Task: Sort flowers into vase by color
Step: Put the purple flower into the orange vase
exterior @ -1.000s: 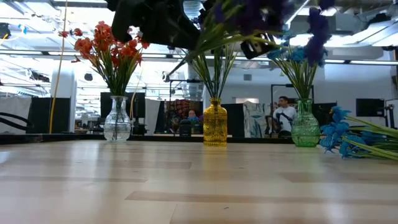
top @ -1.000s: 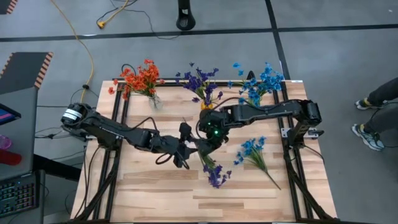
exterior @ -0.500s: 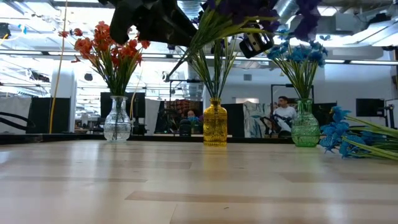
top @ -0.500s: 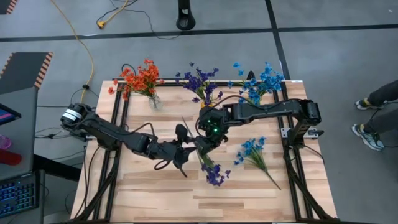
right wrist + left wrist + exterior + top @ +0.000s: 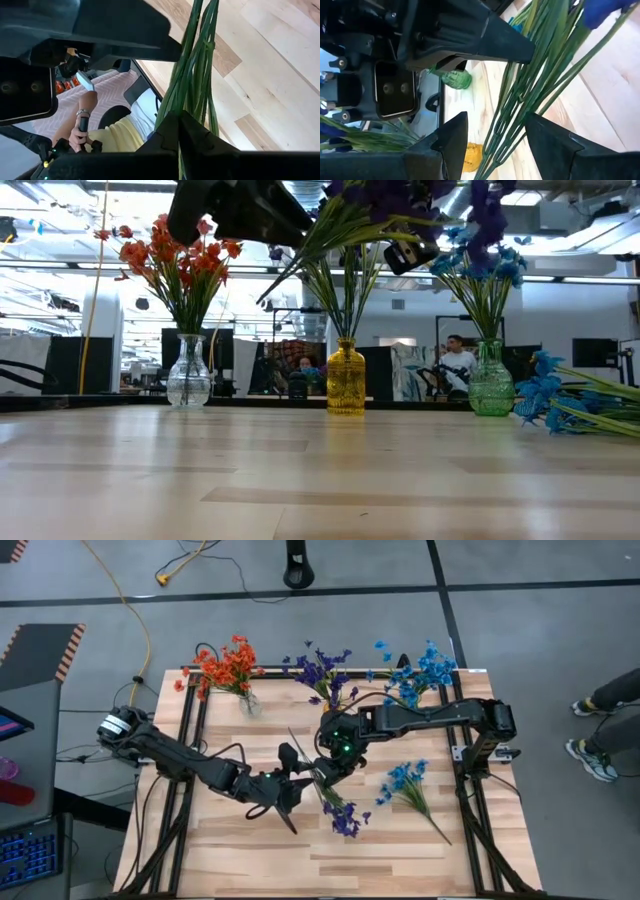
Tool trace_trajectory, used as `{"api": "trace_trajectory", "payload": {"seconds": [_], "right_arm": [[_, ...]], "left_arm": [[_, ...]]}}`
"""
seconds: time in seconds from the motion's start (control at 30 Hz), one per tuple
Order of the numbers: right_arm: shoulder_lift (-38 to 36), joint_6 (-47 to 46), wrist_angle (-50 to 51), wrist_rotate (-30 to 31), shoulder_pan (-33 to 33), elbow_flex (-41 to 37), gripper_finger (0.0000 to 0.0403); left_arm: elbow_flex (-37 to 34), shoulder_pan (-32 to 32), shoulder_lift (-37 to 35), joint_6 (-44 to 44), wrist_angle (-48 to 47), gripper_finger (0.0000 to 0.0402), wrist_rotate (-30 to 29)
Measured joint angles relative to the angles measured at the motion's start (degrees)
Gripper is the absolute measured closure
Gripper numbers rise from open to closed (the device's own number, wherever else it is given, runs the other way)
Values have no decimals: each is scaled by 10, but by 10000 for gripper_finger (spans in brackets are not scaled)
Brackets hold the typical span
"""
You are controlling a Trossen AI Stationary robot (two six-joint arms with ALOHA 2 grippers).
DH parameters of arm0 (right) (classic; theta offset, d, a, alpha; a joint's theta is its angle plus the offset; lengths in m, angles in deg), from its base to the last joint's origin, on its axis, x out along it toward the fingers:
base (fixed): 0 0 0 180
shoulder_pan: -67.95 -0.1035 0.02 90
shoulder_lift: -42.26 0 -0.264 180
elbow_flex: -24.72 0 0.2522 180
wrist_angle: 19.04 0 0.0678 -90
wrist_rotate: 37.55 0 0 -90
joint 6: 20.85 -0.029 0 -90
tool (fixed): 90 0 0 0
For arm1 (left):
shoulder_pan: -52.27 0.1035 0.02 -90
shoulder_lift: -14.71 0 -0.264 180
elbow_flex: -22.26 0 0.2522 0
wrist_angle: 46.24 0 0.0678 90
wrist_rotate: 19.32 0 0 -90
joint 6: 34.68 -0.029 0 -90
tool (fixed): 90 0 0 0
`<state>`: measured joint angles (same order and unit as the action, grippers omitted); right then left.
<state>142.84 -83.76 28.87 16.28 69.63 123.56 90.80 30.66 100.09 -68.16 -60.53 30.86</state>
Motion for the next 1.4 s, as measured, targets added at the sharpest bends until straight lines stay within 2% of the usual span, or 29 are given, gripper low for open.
{"api": "trace_trajectory", "payload": {"seconds": [0.53,0.77,0.97,1.1,1.4], "right_arm": [[0,0,1,1,0,0,375],[0,0,-1,1,0,0,373],[0,-2,-8,-1,0,0,375],[0,-16,-36,-15,0,0,373],[0,-17,-60,-26,0,0,373]], "left_arm": [[0,-26,0,-5,-8,216,-23],[0,-13,0,-15,2,216,27],[0,8,0,-23,12,216,43],[0,20,0,-23,11,216,83],[0,25,0,-22,12,218,81]]}}
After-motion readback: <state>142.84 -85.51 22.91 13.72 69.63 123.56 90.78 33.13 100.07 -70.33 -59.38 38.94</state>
